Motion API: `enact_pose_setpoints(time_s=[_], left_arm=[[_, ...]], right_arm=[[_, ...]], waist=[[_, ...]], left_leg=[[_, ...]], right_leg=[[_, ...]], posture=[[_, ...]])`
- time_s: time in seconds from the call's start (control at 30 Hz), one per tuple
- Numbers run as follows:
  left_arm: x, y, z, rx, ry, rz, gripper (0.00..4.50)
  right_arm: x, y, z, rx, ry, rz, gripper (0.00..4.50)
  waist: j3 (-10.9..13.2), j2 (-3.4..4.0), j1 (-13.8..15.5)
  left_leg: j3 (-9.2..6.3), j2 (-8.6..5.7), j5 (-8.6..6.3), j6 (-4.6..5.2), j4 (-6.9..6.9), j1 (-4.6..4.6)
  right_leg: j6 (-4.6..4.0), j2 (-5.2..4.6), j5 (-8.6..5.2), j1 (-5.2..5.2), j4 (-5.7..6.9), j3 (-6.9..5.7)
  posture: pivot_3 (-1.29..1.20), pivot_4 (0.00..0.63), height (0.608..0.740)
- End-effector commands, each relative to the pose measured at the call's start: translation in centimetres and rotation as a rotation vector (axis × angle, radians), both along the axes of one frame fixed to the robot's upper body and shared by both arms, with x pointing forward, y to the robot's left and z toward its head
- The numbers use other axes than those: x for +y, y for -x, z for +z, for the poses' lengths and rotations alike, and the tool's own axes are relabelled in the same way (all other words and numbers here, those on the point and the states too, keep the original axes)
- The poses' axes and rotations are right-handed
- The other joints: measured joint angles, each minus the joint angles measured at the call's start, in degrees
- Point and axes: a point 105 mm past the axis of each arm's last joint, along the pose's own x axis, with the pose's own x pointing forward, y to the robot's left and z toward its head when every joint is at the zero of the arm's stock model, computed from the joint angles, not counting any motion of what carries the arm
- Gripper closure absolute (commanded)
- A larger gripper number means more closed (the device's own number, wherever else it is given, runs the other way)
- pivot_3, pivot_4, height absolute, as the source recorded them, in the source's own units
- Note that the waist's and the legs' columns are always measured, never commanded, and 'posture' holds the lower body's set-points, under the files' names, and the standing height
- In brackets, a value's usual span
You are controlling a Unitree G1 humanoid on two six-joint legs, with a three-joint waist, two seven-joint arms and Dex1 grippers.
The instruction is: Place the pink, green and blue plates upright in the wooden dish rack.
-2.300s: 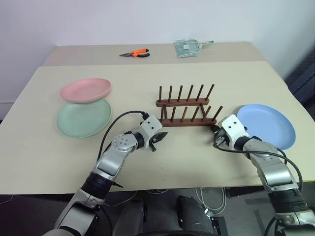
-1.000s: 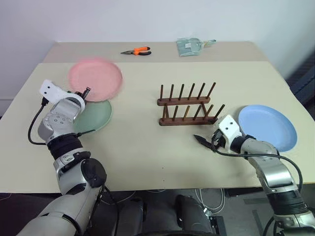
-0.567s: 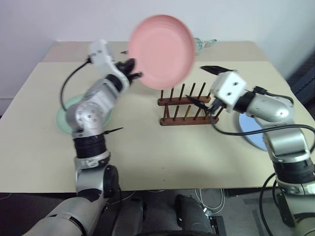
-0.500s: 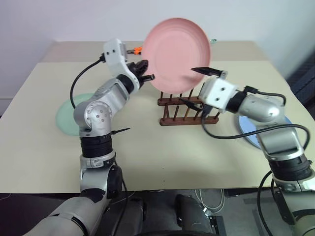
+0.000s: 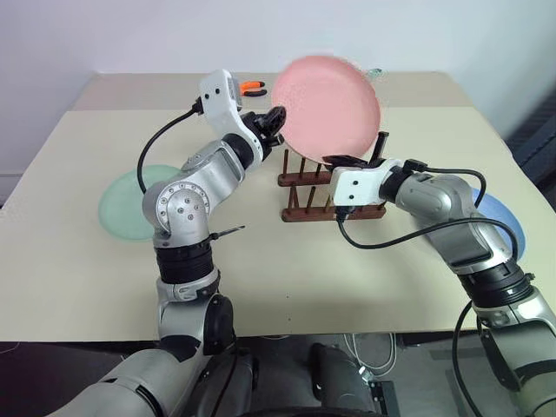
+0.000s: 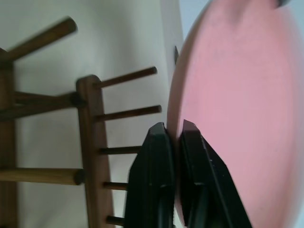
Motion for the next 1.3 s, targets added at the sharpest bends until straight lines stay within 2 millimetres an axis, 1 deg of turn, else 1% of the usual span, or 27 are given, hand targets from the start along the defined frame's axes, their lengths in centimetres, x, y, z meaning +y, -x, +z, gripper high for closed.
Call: enact_pose_setpoints(time_s=[0.03, 0.07, 0.1, 0.13, 0.2, 0.23, 0.27, 0.3, 0.33, 0.37, 0.4, 0.47, 0.53, 0.6, 0.67, 0.83, 0.93, 1.0, 1.03, 1.07, 1.13, 1.17, 1.23, 1.3], left_arm=[[2.7, 0.4, 4.3, -0.195, 0.069, 0.082, 0.90], [3.8, 0.2, 4.5, -0.219, 0.036, 0.126, 0.38], [5.0, 0.0, 4.4, -0.252, -0.031, 0.173, 0.04], [5.6, -0.1, 4.3, -0.275, -0.080, 0.200, 0.04], [6.5, 0.0, 3.0, -0.334, -0.249, 0.188, 0.04], [6.3, 0.4, 1.9, -0.364, -0.354, 0.136, 0.04], [5.8, 0.9, 0.6, -0.390, -0.457, 0.069, 0.04], [4.9, 1.9, -1.0, -0.429, -0.560, -0.034, 0.04], [4.3, 2.6, -2.1, -0.452, -0.623, -0.110, 0.04], [3.7, 3.7, -3.6, -0.451, -0.658, -0.214, 0.04], [3.4, 4.4, -4.6, -0.447, -0.671, -0.282, 0.04], [2.5, 6.5, -7.2, -0.422, -0.696, -0.469, 0.04], [2.0, 8.0, -8.8, -0.398, -0.713, -0.584, 0.04], [1.6, 8.5, -9.3, -0.383, -0.692, -0.625, 0.04], [1.5, 8.7, -9.4, -0.378, -0.679, -0.636, 0.04], [1.2, 9.0, -9.3, -0.377, -0.653, -0.652, 0.04], [1.2, 9.2, -9.6, -0.369, -0.659, -0.655, 0.04], [1.3, 9.2, -9.8, -0.355, -0.654, -0.653, 0.00], [1.4, 9.2, -9.9, -0.345, -0.652, -0.651, 0.00], [1.5, 9.2, -9.9, -0.337, -0.649, -0.645, 0.00], [2.0, 8.8, -9.8, -0.313, -0.621, -0.608, 0.00], [2.3, 8.4, -9.6, -0.301, -0.596, -0.576, 0.00], [3.8, 6.9, -8.9, -0.296, -0.578, -0.448, 0.00], [6.6, 4.5, -8.5, -0.272, -0.611, -0.234, 0.00]], right_arm=[[-1.8, 0.4, 3.4, -0.090, -0.141, -0.043, 4.50], [-2.4, 0.5, 4.0, -0.071, -0.227, -0.053, 4.50], [-3.0, 0.7, 4.7, -0.042, -0.322, -0.055, 4.50], [-3.4, 0.9, 5.1, -0.021, -0.383, -0.053, 4.50], [-5.3, 1.7, 6.8, 0.133, -0.719, -0.042, 4.50], [-6.0, 2.5, 7.2, 0.250, -0.886, 0.004, 4.50], [-6.3, 3.6, 7.6, 0.351, -1.010, 0.074, 4.50], [-6.7, 4.5, 8.2, 0.445, -1.134, 0.140, 4.50], [-6.9, 5.1, 8.7, 0.508, -1.204, 0.186, 4.50], [-7.2, 5.4, 9.0, 0.549, -1.262, 0.207, 4.50], [-7.4, 5.6, 9.1, 0.576, -1.296, 0.214, 4.50], [-7.7, 6.0, 8.2, 0.665, -1.339, 0.206, 4.50], [-7.7, 6.2, 7.2, 0.731, -1.355, 0.186, 4.50], [-7.8, 6.3, 6.6, 0.763, -1.360, 0.165, 4.50], [-7.9, 6.2, 6.2, 0.784, -1.366, 0.146, 4.50], [-8.8, 5.1, 4.7, 0.809, -1.389, 0.065, 4.50], [-9.0, 4.7, 4.2, 0.844, -1.405, 0.058, 4.50], [-9.1, 4.4, 4.1, 0.857, -1.413, 0.051, 3.76], [-9.2, 4.3, 4.2, 0.839, -1.403, 0.048, 3.43], [-9.3, 4.1, 4.4, 0.811, -1.390, 0.035, 2.98], [-10.0, 3.5, 5.1, 0.695, -1.352, -0.012, 2.01], [-10.6, 3.1, 5.7, 0.610, -1.336, -0.036, 1.57], [-12.3, 2.3, 7.4, 0.418, -1.298, -0.103, 1.57], [-13.7, 2.0, 9.4, 0.253, -1.259, -0.141, 1.57]], waist=[[0.01, 0.00, -0.01], [0.01, -0.01, 0.00], [0.01, 0.00, -0.01], [0.02, 0.01, -0.20], [0.01, 0.04, -0.38], [-0.02, 0.11, -0.44], [-0.03, 0.15, -0.41], [-0.03, 0.15, -0.25], [-0.01, 0.16, -0.19], [0.00, 0.19, 0.02], [0.01, 0.18, 0.05], [0.01, 0.19, -0.03], [0.01, 0.20, -0.08], [0.08, 0.34, -0.06], [0.11, 0.40, -0.07], [0.09, 0.40, -0.07], [0.09, 0.40, -0.11], [0.09, 0.41, -0.10], [0.09, 0.41, -0.10], [0.09, 0.42, -0.11], [0.09, 0.42, -0.11], [0.09, 0.42, -0.11], [0.09, 0.42, -0.12], [0.09, 0.43, -0.13]], left_leg=[[-0.01, 0.00, 0.01, -0.01, 0.00, 0.00], [0.00, 0.00, 0.01, -0.01, -0.01, 0.00], [-0.01, 0.01, 0.01, -0.01, -0.01, -0.01], [-0.01, 0.01, 0.01, -0.01, -0.01, 0.01], [0.02, 0.01, 0.01, -0.01, -0.05, 0.04], [0.03, 0.03, 0.00, 0.00, -0.09, 0.09], [0.02, 0.04, 0.01, 0.01, -0.14, 0.11], [0.01, 0.03, 0.00, 0.03, -0.14, 0.12], [-0.02, 0.03, -0.01, 0.05, -0.14, 0.10], [-0.03, 0.06, -0.03, 0.08, -0.16, 0.07], [-0.04, 0.05, -0.06, 0.12, -0.15, 0.04], [-0.05, 0.08, -0.07, 0.13, -0.11, -0.07], [-0.01, 0.12, -0.07, 0.13, -0.10, -0.12], [0.02, 0.14, -0.07, 0.13, -0.10, -0.12], [0.04, 0.14, -0.06, 0.15, -0.05, -0.17], [0.04, 0.11, -0.05, 0.16, -0.01, -0.21], [0.06, 0.11, -0.05, 0.17, 0.00, -0.21], [0.06, 0.11, -0.05, 0.17, -0.01, -0.20], [0.06, 0.11, -0.05, 0.17, 0.00, -0.20], [0.06, 0.11, -0.05, 0.17, 0.00, -0.20], [0.06, 0.11, -0.05, 0.17, 0.00, -0.20], [0.06, 0.11, -0.05, 0.17, 0.00, -0.20], [0.06, 0.11, -0.05, 0.17, 0.01, -0.20], [0.07, 0.10, -0.05, 0.17, 0.01, -0.17]], right_leg=[[-0.01, 0.00, 0.00, 0.00, 0.00, 0.00], [-0.15, 0.01, 0.09, 0.00, 0.00, 0.00], [-0.19, 0.01, 0.12, 0.00, 0.00, 0.00], [-0.20, 0.01, 0.12, 0.00, 0.00, 0.00], [-0.23, 0.03, 0.14, -0.01, 0.01, 0.04], [-0.24, 0.04, 0.14, 0.02, 0.00, 0.05], [-0.27, 0.04, 0.14, 0.04, 0.00, 0.07], [-0.28, 0.04, 0.14, 0.03, 0.01, 0.09], [-0.29, 0.04, 0.14, 0.04, -0.01, 0.08], [-0.46, 0.03, 0.07, 0.02, -0.03, 0.07], [-0.52, 0.00, 0.04, 0.02, -0.04, 0.07], [-0.58, -0.01, 0.05, -0.05, -0.10, 0.06], [-0.62, 0.00, 0.05, -0.11, -0.10, 0.05], [-0.67, 0.00, 0.00, -0.11, -0.09, 0.04], [-0.62, -0.01, -0.02, -0.13, -0.07, 0.04], [-0.61, 0.00, 0.01, -0.16, -0.05, 0.02], [-0.61, 0.00, 0.01, -0.16, -0.04, 0.02], [-0.60, 0.00, 0.01, -0.16, -0.04, 0.02], [-0.60, 0.00, 0.01, -0.16, -0.03, 0.02], [-0.59, 0.00, 0.01, -0.16, -0.04, 0.02], [-0.57, 0.00, -0.01, -0.17, -0.04, 0.02], [-0.54, 0.00, -0.03, -0.17, -0.04, 0.02], [-0.42, 0.00, -0.08, -0.17, -0.04, 0.02], [-0.38, 0.00, -0.08, -0.16, -0.03, 0.02]], posture=[[0.00, 0.150, 0.740], [0.00, 0.150, 0.740], [0.00, 0.150, 0.740], [0.00, 0.150, 0.740], [0.00, 0.150, 0.740], [0.00, 0.150, 0.740], [0.00, 0.150, 0.740], [0.00, 0.150, 0.740], [0.00, 0.150, 0.740], [0.00, 0.150, 0.740], [0.00, 0.150, 0.740], [0.00, 0.150, 0.740], [0.00, 0.150, 0.740], [0.00, 0.150, 0.740], [0.00, 0.150, 0.740], [0.00, 0.150, 0.740], [0.00, 0.150, 0.740], [0.00, 0.150, 0.740], [0.00, 0.150, 0.740], [0.00, 0.150, 0.740], [0.00, 0.150, 0.740], [0.00, 0.150, 0.740], [0.00, 0.150, 0.740], [0.00, 0.150, 0.740]])
